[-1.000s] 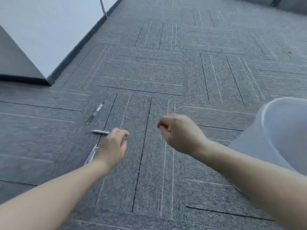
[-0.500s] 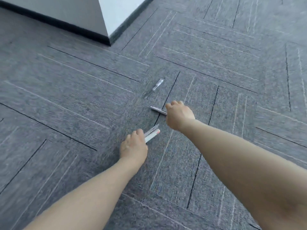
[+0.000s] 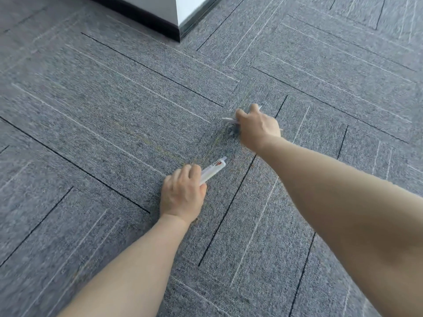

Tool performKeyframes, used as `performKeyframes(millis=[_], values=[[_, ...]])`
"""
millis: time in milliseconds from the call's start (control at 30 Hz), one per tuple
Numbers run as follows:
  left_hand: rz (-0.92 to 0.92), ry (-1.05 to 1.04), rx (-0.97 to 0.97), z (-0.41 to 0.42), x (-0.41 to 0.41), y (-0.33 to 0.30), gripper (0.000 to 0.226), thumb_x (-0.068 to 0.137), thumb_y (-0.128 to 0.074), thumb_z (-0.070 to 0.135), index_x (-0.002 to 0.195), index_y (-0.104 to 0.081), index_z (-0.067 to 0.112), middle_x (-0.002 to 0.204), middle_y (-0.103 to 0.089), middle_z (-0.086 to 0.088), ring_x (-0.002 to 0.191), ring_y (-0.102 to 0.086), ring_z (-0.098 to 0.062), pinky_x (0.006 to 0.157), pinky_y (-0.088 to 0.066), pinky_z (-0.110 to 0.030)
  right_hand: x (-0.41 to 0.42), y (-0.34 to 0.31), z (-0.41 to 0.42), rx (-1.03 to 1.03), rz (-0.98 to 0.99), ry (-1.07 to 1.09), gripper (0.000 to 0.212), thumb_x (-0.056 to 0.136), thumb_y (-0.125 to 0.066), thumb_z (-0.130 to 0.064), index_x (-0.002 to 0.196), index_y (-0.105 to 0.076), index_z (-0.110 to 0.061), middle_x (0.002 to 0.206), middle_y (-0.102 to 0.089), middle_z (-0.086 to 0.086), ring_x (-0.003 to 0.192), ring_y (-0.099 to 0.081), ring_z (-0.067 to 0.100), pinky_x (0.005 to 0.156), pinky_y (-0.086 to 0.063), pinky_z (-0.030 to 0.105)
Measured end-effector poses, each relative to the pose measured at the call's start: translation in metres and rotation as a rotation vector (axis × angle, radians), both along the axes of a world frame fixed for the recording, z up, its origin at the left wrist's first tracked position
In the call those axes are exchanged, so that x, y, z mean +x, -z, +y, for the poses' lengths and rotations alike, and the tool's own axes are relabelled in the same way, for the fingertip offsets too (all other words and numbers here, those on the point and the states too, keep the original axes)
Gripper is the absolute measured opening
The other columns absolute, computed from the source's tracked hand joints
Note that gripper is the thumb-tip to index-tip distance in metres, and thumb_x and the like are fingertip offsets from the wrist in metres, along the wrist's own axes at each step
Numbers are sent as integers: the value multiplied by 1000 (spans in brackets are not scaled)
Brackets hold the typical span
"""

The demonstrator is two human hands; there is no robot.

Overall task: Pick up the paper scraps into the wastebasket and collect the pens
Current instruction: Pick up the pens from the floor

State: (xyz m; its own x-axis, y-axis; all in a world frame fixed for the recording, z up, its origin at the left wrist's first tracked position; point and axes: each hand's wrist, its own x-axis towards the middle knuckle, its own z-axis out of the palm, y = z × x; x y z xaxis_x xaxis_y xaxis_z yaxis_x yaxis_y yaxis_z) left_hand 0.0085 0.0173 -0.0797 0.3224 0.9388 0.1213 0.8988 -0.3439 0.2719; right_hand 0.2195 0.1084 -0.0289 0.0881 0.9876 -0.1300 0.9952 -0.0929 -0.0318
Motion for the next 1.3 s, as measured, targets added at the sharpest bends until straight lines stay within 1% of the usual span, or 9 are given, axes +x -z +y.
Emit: performKeyframes(millis=[167, 267, 333, 533, 633, 733, 967, 1100, 1300], values=[[15, 12, -13, 3, -1, 0, 19, 86, -57, 28, 100, -55, 16, 84, -57, 2, 67, -40, -11, 64, -35, -27, 4, 3, 10, -3, -126, -58, 22, 95, -56, -19, 116, -56, -11, 102, -50, 9, 76, -46, 18, 65, -47, 32], [12, 21, -5, 3, -1, -3, 18, 85, -60, 27, 98, -56, 15, 81, -56, 2, 65, -40, -11, 62, -33, -26, 3, 0, -12, 56, -49, 6, 21, 94, -47, -24, 111, -55, -15, 83, -54, 1, 82, -48, 19, 78, -49, 35], [23, 20, -17, 3, -1, -5, 16, 85, -59, 26, 96, -54, 15, 78, -54, 2, 63, -41, -12, 61, -33, -27, -3, -4, -37, 61, 57, 64, 16, 93, -44, -27, 103, -51, -17, 74, -57, -2, 73, -55, 18, 82, -48, 38], [149, -28, -187, 4, 7, -29, 17, 93, -49, 32, 89, -40, 18, 76, -47, 5, 61, -45, -16, 55, -31, -28, 1, -25, -119, -22, 505, 300, 6, 92, -49, -25, 94, -47, -20, 73, -60, -1, 58, -59, 17, 53, -56, 39], [-29, -44, -283, 0, 25, -68, 18, 98, -40, 34, 89, -37, 19, 65, -48, 2, 48, -43, -14, 42, -27, -24, 17, -57, -142, 32, 609, 342, 6, 92, -53, -24, 91, -48, -20, 72, -61, 0, 56, -59, 19, 48, -52, 37], [-328, 29, -292, -10, 62, -138, 18, 99, -37, 34, 93, -43, 18, 59, -47, 1, 42, -39, -13, 36, -27, -22, 35, -116, -155, 132, 719, 402, 10, 92, -55, -27, 85, -50, -21, 71, -61, 0, 53, -56, 19, 51, -53, 41], [-799, 132, -297, -59, 173, -363, 27, 95, -43, 45, 87, -42, 20, 58, -45, 5, 44, -43, -14, 41, -38, -34, 79, -341, -206, 538, 1031, 595, 32, 87, -57, -16, 64, -35, -22, 51, -36, -14, 46, -28, 6, 45, -28, 23], [-925, 319, -300, -103, 246, -518, 28, 95, -46, 40, 84, -41, 15, 55, -38, 8, 43, -34, -7, 42, -30, -25, 129, -494, -259, 778, 1133, 709, 35, 88, -58, -9, 64, -34, -19, 52, -32, -15, 51, -27, 7, 46, -27, 20], [-992, 627, -399, -190, 363, -716, 24, 96, -49, 29, 79, -39, 16, 57, -33, 10, 47, -31, -6, 44, -27, -19, 212, -687, -365, 1098, 1072, 885, 37, 88, -59, -6, 64, -34, -19, 56, -32, -10, 54, -29, 12, 51, -29, 26]])
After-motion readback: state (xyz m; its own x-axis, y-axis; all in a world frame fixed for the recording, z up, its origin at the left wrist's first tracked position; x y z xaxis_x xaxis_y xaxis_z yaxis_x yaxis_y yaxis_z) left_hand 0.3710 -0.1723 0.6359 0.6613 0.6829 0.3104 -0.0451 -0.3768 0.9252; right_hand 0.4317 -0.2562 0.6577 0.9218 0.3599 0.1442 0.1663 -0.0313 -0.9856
